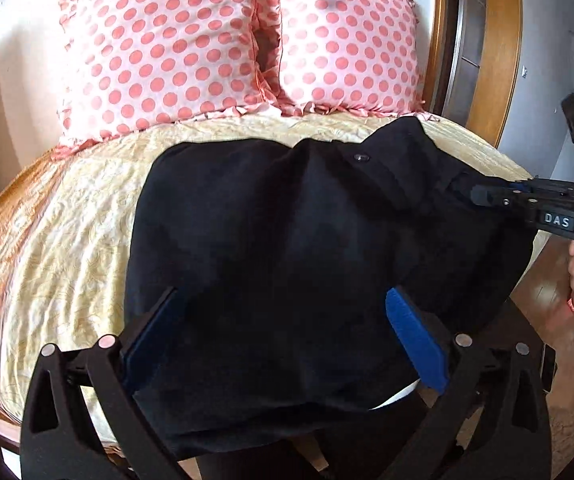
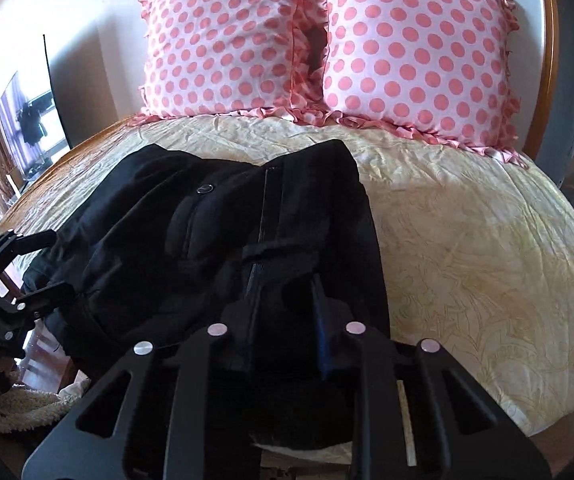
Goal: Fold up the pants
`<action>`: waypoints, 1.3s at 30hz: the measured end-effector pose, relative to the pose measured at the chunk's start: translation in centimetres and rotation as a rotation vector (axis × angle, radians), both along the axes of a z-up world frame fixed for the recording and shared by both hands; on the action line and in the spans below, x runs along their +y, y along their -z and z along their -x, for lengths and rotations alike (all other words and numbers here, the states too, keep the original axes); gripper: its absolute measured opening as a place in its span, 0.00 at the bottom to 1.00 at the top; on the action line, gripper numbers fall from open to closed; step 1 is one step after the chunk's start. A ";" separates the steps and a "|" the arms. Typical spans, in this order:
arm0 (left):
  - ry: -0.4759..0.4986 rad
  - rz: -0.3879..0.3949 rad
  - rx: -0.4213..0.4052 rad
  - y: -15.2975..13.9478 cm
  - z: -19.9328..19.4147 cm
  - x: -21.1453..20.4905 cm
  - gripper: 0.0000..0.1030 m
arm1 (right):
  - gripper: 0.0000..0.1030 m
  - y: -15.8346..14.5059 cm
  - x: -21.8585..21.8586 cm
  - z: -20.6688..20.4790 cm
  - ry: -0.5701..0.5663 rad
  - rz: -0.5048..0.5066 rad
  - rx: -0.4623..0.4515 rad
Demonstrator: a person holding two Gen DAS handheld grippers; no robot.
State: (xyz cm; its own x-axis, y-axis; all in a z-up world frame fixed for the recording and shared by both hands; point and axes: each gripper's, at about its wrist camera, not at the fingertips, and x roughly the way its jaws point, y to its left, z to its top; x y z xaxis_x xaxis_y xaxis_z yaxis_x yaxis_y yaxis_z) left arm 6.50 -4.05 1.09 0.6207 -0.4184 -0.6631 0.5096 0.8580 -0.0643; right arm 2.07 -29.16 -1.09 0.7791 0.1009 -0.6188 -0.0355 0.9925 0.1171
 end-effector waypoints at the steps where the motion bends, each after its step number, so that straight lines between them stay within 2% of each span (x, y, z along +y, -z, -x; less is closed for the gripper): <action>1: -0.002 0.022 0.029 0.3 -0.3 0.3 0.98 | 0.18 0.0 0.0 0.7 0.007 -0.017 -0.003; 3: -0.002 0.048 0.028 0.6 -0.1 0.8 0.98 | 0.15 0.3 -0.2 2.0 0.037 -0.062 -0.011; 5: 0.000 0.040 0.022 0.6 0.1 0.6 0.98 | 0.15 1.3 -0.6 2.6 0.068 -0.113 -0.006; 7: 0.005 0.038 0.020 0.6 0.3 0.5 0.98 | 0.15 1.9 -0.2 2.8 0.079 -0.096 -0.015; 10: 0.016 0.041 0.026 0.2 0.4 0.7 0.98 | 0.15 0.9 0.8 2.9 0.079 -0.021 -0.034; 12: 0.014 0.063 0.019 -0.6 0.4 1.2 0.98 | 0.20 -0.1 0.7 3.1 0.081 -0.023 -0.057; 13: 0.009 0.073 0.005 -1.0 0.4 1.6 0.98 | 0.35 -0.6 0.4 3.1 0.077 -0.042 -0.073; 14: -0.002 0.082 -0.016 -1.6 0.4 2.0 0.98 | 0.55 -1.3 0.0 3.1 0.067 -0.069 -0.103; 15: -0.012 0.086 -0.033 -2.1 0.1 2.1 0.98 | 0.62 -2.0 -0.3 2.9 0.061 -0.084 -0.127; 18: -0.043 0.089 -0.069 -3.3 -1.1 2.1 0.98 | 0.63 -3.9 -1.2 1.1 0.037 -0.108 -0.153; 20: -0.062 0.082 -0.084 -3.6 -1.8 1.8 0.98 | 0.63 -4.6 -2.2 -1.7 0.025 -0.136 -0.102; 24: -0.077 0.044 -0.075 -3.1 -2.6 0.8 0.98 | 0.56 -4.0 -3.7 -7.5 0.049 -0.122 0.023; 30: -0.076 0.000 -0.052 -2.2 -2.7 0.5 0.98 | 0.56 -1.2 -4.3 -12.2 0.065 -0.119 0.159; 31: -0.078 -0.001 -0.046 -2.0 -2.8 0.5 0.98 | 0.50 -1.1 -4.0 -12.2 0.057 -0.102 0.150; 32: -0.082 -0.003 -0.039 -1.9 -2.9 0.6 0.98 | 0.29 -1.2 -3.6 -12.0 0.033 -0.093 0.134; 33: -0.088 -0.006 -0.030 -1.7 -3.1 0.6 0.98 | 0.19 -1.2 -3.1 -11.6 0.029 -0.070 0.116; 34: -0.094 -0.007 -0.019 -1.5 -3.2 0.7 0.98 | 0.13 -1.5 -2.9 -11.2 0.033 -0.055 0.111; 36: -0.106 -0.002 0.014 -1.0 -3.7 0.9 0.98 | 0.11 -0.9 -3.4 -10.6 0.075 -0.048 0.126; 39: -0.110 0.027 0.052 -0.6 -4.0 1.4 0.98 | 0.12 0.1 -5.0 -10.4 0.116 -0.113 0.149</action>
State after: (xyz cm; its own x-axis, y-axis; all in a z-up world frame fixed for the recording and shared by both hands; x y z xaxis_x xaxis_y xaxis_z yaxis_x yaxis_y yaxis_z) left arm 10.47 -2.66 1.67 0.6292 -0.3677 -0.6848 0.4074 0.9063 -0.1124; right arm 12.44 -34.14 -1.23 0.6905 0.0909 -0.7176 0.1042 0.9692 0.2230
